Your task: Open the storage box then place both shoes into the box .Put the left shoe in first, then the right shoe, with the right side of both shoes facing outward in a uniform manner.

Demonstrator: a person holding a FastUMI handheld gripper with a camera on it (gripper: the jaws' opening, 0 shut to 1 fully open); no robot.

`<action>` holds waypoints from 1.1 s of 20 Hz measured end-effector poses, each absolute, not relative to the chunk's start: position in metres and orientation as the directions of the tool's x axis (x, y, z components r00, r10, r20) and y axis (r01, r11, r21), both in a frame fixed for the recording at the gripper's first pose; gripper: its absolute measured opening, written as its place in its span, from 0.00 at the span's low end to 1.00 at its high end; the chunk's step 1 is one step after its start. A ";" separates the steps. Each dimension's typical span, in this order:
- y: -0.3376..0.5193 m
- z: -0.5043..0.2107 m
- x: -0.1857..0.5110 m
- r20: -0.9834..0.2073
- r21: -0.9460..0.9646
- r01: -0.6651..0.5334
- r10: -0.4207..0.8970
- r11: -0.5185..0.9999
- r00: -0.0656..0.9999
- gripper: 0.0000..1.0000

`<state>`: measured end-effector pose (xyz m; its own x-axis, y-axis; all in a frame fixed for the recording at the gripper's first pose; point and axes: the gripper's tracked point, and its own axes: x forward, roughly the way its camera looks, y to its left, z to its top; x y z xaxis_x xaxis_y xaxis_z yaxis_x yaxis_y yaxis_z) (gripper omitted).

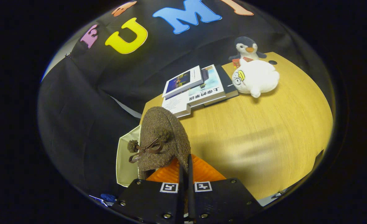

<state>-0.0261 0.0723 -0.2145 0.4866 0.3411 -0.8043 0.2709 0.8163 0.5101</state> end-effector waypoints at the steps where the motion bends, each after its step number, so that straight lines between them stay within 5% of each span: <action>1: 0.086 -0.211 -0.022 -0.801 0.515 0.263 0.349 0.816 0.487 0.05; 13: 0.233 -0.213 0.011 -0.779 0.551 0.207 0.409 0.808 0.476 0.05; 22: 0.255 -0.243 0.004 -0.832 0.477 0.239 0.346 0.846 0.435 0.05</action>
